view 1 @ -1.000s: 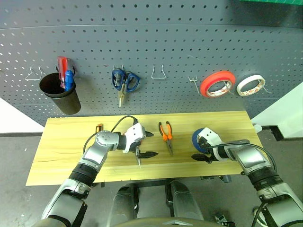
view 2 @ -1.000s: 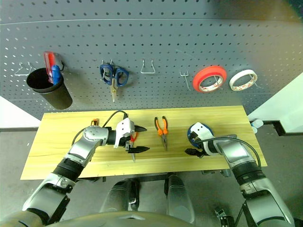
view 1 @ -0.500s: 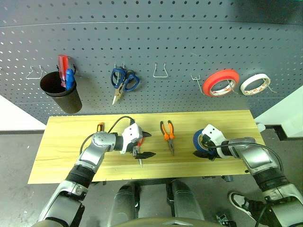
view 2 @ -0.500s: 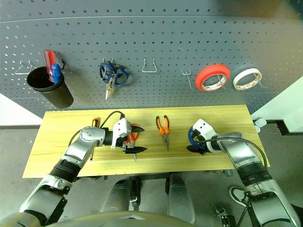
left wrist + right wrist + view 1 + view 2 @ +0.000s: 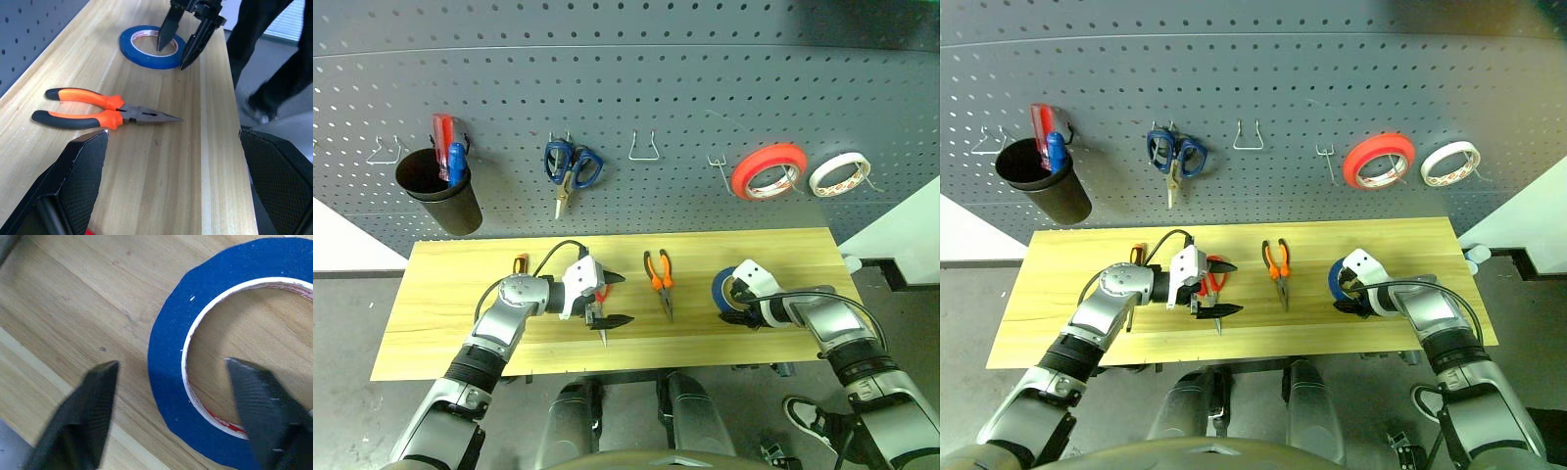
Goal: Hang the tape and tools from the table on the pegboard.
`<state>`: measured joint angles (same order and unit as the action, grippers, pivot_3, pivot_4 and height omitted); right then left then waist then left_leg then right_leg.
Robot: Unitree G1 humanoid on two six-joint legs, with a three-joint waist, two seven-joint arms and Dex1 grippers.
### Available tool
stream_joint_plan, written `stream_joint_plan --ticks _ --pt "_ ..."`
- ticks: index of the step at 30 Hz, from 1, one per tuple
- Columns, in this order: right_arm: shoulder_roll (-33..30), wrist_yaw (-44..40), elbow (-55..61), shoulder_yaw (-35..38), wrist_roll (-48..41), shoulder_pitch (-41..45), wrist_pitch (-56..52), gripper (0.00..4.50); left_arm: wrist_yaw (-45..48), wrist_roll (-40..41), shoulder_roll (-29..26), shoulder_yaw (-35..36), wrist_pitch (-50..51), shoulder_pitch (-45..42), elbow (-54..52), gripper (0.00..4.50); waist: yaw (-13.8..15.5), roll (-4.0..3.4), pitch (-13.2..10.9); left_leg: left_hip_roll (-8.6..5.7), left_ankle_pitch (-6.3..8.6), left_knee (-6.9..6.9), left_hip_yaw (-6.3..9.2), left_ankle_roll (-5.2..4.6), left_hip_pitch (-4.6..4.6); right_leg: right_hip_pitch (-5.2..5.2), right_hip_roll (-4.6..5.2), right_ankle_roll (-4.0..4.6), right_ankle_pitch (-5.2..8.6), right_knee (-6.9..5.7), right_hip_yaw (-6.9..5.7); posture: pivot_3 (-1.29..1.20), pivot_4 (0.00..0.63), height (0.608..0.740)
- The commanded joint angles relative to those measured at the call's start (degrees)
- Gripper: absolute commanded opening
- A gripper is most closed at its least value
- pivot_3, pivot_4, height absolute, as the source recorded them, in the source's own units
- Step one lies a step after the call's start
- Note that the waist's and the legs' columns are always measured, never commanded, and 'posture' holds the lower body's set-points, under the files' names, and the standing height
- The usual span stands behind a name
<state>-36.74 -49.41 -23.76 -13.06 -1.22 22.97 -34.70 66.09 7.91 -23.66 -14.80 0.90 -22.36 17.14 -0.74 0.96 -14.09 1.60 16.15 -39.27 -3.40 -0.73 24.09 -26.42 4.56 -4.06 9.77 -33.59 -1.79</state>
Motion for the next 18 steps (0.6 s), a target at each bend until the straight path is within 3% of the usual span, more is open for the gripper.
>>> stream_joint_plan --ticks 1,5,6,10,18 --pt "-0.7 -1.4 2.0 -0.5 0.3 -1.2 -0.7 2.16 0.5 1.2 -0.4 0.9 -0.5 -0.3 -2.0 4.5 0.0 0.0 0.0 0.0 0.0 0.0 -0.01 0.0 0.0 0.0 0.0 0.0 0.0 0.0 0.0 -0.03 0.25 0.74" --pt "-1.1 -2.4 5.1 0.1 -0.2 -1.7 -1.3 0.77 0.7 1.1 -0.7 1.0 -1.2 -0.4 -1.7 4.5 0.0 0.0 0.0 0.0 0.0 0.0 -0.02 0.0 0.0 0.0 0.01 -0.01 -0.01 -0.01 0.01 -0.04 0.246 0.74" --pt "-0.9 -2.6 6.8 1.2 -1.2 -2.1 -1.9 0.64 0.9 1.2 -0.9 1.0 -1.2 -0.2 -2.1 4.5 0.0 0.0 0.0 0.0 0.0 0.0 -0.02 0.0 0.0 -0.01 0.01 0.0 -0.01 -0.01 0.01 -0.05 0.244 0.74" --pt "0.0 -3.5 15.3 7.2 -8.0 -3.9 -6.6 0.63 2.7 2.4 -1.5 1.0 -1.0 0.1 -3.0 4.5 -0.1 -0.02 0.0 0.0 0.0 0.0 -0.03 0.0 0.01 -0.03 0.0 -0.02 -0.01 -0.05 0.01 -0.07 0.222 0.74" --pt "-2.0 -3.3 40.2 16.5 -19.6 -15.5 -16.0 0.63 7.7 7.0 -2.5 2.6 0.0 -0.3 -4.6 4.5 -0.1 -0.03 0.1 -0.01 0.0 -0.03 -0.01 0.01 0.06 -0.01 0.01 -0.24 -0.12 -0.06 -0.05 -0.11 0.173 0.74"
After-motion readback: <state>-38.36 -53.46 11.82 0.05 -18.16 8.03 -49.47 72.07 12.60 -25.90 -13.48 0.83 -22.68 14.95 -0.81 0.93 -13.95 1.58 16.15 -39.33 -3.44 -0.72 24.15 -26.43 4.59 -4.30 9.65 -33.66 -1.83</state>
